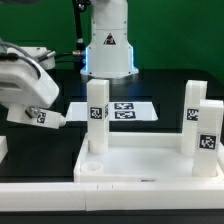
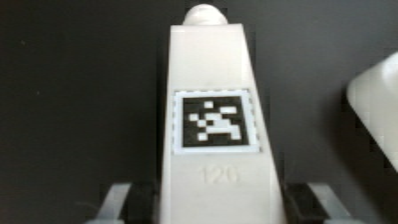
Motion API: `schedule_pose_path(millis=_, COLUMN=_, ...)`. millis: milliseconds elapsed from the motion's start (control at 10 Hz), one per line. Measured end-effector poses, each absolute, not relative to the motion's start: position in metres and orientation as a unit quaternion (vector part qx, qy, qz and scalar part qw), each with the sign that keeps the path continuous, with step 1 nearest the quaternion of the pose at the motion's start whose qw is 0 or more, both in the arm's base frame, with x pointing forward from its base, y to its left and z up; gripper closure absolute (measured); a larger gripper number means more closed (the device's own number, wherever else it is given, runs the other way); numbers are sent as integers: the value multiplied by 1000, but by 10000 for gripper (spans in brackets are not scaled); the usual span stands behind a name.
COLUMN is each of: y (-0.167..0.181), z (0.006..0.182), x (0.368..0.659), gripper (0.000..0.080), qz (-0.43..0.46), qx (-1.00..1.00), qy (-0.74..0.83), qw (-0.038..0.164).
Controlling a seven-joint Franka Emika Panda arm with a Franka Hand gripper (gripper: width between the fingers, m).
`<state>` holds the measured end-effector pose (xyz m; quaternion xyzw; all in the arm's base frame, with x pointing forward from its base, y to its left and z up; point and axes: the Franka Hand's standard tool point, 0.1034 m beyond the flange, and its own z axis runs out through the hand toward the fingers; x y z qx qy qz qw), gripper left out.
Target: Assemble desk
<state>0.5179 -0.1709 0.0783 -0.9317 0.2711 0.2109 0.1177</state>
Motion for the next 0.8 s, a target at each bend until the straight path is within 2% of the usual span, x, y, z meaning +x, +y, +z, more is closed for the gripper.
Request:
schedule_pose_path(millis=100, y=-161, z=112, x=548, gripper=515, qz=151, qx=-949, qy=252, qw=110)
schedule_pose_path(millis=200, y=-153, z=133, x=565, gripper=515, qz=102, qx=-963, qy=231, qw=91)
schedule_pose_path(millis=400, y=-152, z=126, x=560, gripper=515, qz=52, qx=-968, qy=235, qw=71)
schedule_pose_path(millis=500, y=-156, z=127, x=567, gripper=515, qz=16, qx=-970, qy=236, qw=57)
schedule_pose_path(millis=600, y=-151, z=133, x=576, gripper=515, qz=-17, qx=-972, qy=232, qw=41)
schedule_pose_path(millis=700, y=-136, z=149, x=597, gripper=515, qz=-65, qx=-975, qy=209, qw=25)
schedule_pose_path(millis=800, y=-117, z=161, x=609, gripper=515, qz=-104, qx=-972, qy=212, qw=20)
